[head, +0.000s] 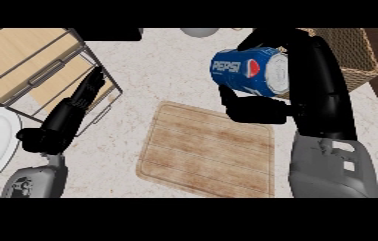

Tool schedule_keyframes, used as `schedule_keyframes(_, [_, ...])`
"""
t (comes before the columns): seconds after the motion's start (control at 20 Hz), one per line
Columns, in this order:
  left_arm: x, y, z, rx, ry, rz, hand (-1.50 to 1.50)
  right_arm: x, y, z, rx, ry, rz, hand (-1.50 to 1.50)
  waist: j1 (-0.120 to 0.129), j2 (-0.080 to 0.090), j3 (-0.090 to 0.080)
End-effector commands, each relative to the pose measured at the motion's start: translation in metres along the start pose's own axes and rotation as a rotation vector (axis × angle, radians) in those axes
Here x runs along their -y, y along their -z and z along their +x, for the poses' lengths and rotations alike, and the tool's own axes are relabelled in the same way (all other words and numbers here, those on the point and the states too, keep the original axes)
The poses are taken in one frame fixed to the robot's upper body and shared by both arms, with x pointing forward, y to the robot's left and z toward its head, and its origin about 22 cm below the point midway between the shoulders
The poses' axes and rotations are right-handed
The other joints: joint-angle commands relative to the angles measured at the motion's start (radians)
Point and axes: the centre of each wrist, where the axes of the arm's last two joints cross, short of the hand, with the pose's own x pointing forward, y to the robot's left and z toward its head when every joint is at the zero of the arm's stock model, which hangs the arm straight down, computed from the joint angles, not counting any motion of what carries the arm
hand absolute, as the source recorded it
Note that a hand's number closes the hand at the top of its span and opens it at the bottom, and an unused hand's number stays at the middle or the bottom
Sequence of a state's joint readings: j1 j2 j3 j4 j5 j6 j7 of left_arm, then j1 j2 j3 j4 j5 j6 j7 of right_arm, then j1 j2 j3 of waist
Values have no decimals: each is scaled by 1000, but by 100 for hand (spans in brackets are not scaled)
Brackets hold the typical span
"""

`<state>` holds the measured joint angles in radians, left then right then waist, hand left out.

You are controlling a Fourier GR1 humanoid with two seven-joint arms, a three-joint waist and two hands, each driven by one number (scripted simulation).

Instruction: Pick the can from the cutting board and place it in the basket

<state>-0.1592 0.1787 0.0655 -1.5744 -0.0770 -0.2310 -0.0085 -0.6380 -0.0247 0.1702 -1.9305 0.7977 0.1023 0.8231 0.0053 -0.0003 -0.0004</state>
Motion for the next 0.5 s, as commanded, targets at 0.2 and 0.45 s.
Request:
schedule_keyframes(0.2, [13, 3, 5, 5, 13, -12, 0, 12, 71, -9, -82, -6, -146, 150, 5, 3, 0])
schedule_keyframes(0.45, [5, 6, 18, -9, -4, -10, 0, 43, 114, -31, -117, 65, -285, 150, 10, 4, 1])
